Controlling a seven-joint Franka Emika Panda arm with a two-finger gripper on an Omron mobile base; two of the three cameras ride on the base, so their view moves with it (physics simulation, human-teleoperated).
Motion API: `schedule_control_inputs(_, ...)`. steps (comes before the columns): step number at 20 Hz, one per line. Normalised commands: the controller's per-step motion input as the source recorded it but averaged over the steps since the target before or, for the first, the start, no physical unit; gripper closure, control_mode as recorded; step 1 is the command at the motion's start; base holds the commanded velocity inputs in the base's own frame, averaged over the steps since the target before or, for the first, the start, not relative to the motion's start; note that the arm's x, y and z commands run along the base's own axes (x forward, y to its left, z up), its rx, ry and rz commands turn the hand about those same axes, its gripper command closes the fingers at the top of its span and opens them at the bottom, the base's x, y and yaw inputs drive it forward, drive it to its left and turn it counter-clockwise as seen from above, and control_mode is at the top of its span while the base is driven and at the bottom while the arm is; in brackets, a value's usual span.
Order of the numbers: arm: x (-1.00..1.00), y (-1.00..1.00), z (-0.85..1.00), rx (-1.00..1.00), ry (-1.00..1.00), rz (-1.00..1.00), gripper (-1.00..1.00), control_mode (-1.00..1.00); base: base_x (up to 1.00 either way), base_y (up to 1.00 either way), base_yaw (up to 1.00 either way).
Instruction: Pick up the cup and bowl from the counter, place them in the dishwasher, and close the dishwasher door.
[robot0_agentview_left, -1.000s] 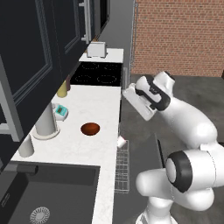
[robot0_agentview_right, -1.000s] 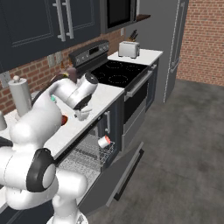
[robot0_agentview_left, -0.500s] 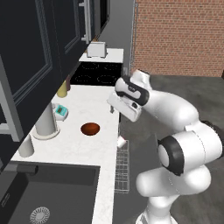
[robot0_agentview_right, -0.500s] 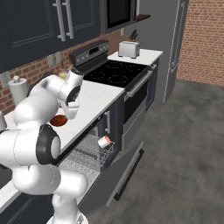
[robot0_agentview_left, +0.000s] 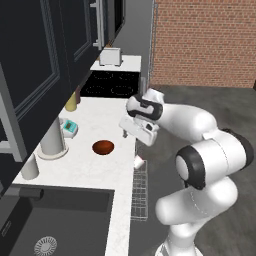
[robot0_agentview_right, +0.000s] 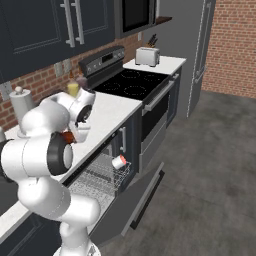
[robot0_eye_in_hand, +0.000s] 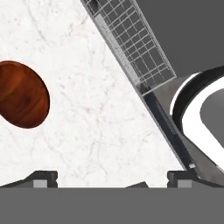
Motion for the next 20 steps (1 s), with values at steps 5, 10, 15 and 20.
schedule_control_inputs(5,0.06,0.4,-0.39,0.0,0.0,0.0,-1.0,-1.0,0.0,0.0,0.0)
schedule_control_inputs(10,0.33,0.42,-0.26,0.0,0.0,0.0,-1.0,-1.0,0.0,0.0,0.0)
schedule_control_inputs(15,0.48,0.23,-0.2,0.0,0.0,0.0,-1.0,-1.0,0.0,0.0,0.0)
schedule_control_inputs(20,0.46,0.06,-0.26,-0.04,0.0,0.0,-1.0,-1.0,0.0,0.0,0.0)
